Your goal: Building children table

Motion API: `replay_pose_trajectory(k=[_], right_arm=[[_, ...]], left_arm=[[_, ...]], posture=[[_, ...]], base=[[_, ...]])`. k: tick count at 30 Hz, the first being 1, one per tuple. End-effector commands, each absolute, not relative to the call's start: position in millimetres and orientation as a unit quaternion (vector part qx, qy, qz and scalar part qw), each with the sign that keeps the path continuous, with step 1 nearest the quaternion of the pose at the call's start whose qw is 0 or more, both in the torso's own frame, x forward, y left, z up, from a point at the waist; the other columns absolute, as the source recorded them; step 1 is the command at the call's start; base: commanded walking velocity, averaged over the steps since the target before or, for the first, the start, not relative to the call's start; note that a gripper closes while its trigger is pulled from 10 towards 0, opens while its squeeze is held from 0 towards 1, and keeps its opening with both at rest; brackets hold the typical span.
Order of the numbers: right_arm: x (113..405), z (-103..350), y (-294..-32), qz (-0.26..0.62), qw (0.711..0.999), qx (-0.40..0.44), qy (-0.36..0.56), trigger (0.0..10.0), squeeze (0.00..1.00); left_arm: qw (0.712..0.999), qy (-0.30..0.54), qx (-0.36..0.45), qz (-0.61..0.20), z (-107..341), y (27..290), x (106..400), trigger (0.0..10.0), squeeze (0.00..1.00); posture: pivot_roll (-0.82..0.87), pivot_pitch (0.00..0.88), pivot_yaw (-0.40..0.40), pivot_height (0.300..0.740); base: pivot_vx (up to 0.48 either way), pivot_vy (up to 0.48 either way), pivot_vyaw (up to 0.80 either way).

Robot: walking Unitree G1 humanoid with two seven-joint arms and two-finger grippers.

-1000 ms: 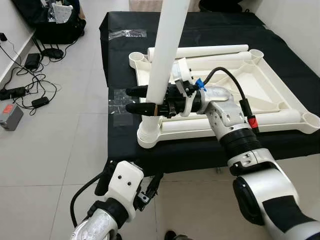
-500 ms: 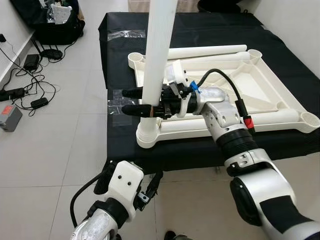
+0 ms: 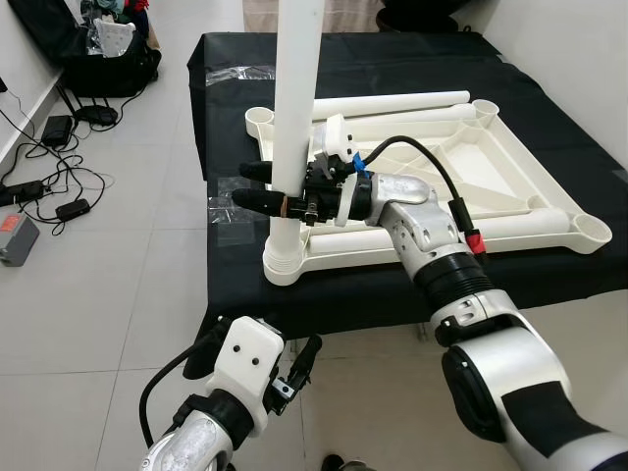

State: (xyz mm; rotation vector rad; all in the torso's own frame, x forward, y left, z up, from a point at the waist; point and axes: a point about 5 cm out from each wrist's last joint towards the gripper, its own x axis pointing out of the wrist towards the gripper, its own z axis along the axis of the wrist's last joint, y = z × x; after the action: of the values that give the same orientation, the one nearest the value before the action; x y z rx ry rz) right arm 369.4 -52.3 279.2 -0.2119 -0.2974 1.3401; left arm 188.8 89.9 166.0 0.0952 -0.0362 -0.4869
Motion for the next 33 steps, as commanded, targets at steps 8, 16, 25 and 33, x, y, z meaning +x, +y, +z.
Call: replay_pose_trajectory(k=[8, 16, 25, 33], right_arm=[[388.8, 262.0, -75.4, 0.447, 0.884, -0.067, -0.115, 10.0, 0.00], [396.3, 253.9, -89.2, 0.329, 0.937, -0.057, -0.100, 10.0, 0.00], [404.5, 251.4, -111.3, 0.132, 0.988, -0.033, -0.076, 10.0, 0.00], [398.1, 243.3, -126.9, -0.076, 0.995, 0.019, -0.054, 10.0, 0.00]], left_arm=[[0.972, -0.013, 0.039, -0.230, 166.0, 92.4, 190.9, 10.0, 0.00], [0.974, -0.018, 0.044, -0.221, 167.4, 96.4, 195.9, 10.0, 0.00], [0.975, -0.025, 0.055, -0.214, 169.0, 100.8, 202.3, 10.0, 0.00], [0.975, -0.026, 0.056, -0.214, 169.4, 99.3, 204.3, 10.0, 0.00]], posture=[[0.09, 0.230, -0.119, 0.740], [0.08, 0.235, -0.118, 0.740], [0.08, 0.240, -0.117, 0.740], [0.08, 0.243, -0.116, 0.740]], base=[[0.000, 0.000, 0.00], [0.000, 0.000, 0.00], [0.000, 0.000, 0.00], [0.000, 0.000, 0.00]])
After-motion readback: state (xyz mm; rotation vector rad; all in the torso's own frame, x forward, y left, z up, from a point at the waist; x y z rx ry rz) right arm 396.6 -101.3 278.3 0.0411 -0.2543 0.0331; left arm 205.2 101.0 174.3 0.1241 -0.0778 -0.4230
